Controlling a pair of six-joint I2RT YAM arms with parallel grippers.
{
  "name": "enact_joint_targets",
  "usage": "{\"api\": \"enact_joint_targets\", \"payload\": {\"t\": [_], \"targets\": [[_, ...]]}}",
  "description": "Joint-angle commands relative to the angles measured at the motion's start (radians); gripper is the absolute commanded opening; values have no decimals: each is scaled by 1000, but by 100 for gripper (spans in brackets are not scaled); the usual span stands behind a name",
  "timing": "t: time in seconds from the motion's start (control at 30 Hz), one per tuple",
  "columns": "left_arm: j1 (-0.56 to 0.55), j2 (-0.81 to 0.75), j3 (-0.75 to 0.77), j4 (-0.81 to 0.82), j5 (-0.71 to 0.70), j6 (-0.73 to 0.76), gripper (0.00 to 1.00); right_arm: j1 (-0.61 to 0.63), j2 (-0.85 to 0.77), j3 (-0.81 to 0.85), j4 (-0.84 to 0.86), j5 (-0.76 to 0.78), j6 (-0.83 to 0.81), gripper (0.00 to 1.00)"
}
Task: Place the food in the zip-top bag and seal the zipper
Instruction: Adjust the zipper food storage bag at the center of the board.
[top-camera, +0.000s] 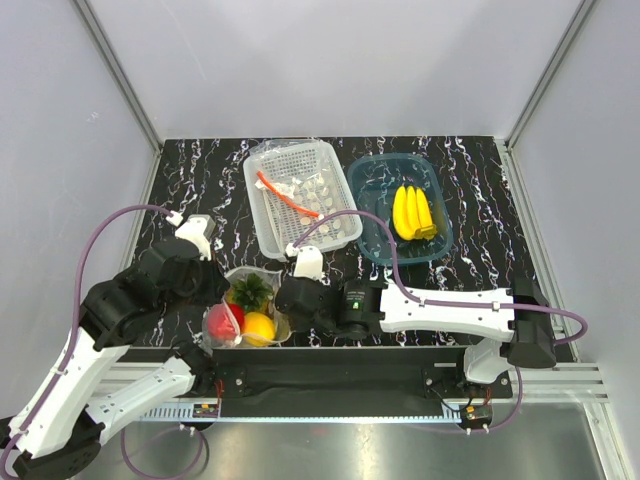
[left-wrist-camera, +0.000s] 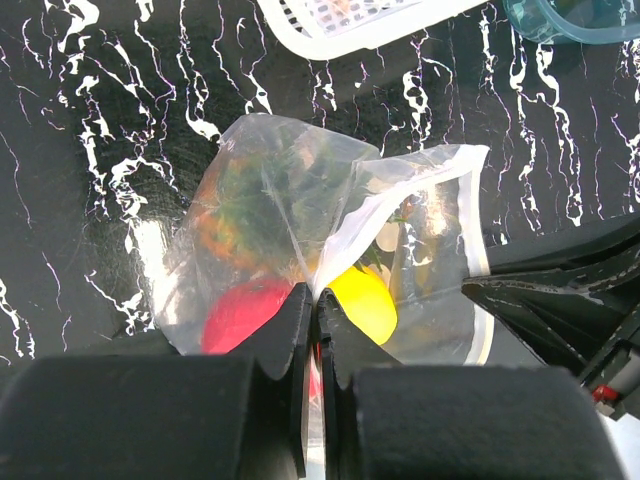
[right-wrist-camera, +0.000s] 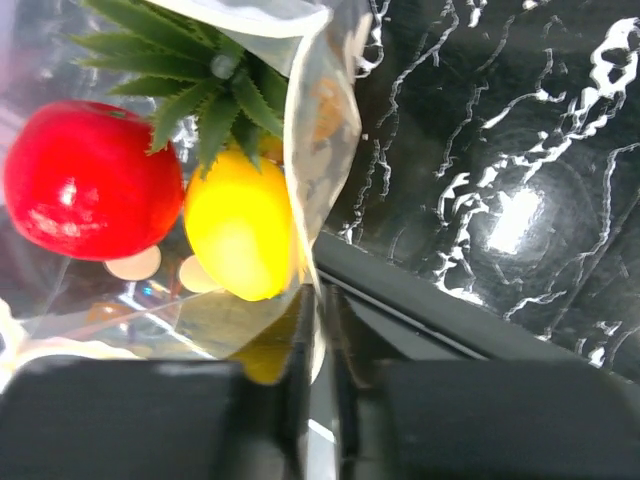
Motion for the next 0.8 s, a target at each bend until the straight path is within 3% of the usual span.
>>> {"api": "enact_joint_targets", "payload": {"t": [0.0, 0.03, 0.13, 0.3, 0.57, 0.77], "targets": [[4, -2, 44, 55, 18, 18, 5, 5, -5, 50, 36, -2, 15, 4], [4, 0, 50, 60, 24, 17, 5, 4, -5, 87, 18, 13, -7, 0], [4, 12, 53, 104, 98, 17, 4, -1, -3, 199, -71, 61, -68, 0], [2, 81, 13, 282, 359, -26, 0, -44, 9, 322, -138, 90, -134, 0], [-5, 115, -50, 409, 423, -51, 2, -148, -11, 188, -47, 36, -113, 0], [-102, 191, -142, 537, 404, -63, 2, -171, -57, 93, -27, 82, -70, 0]]}}
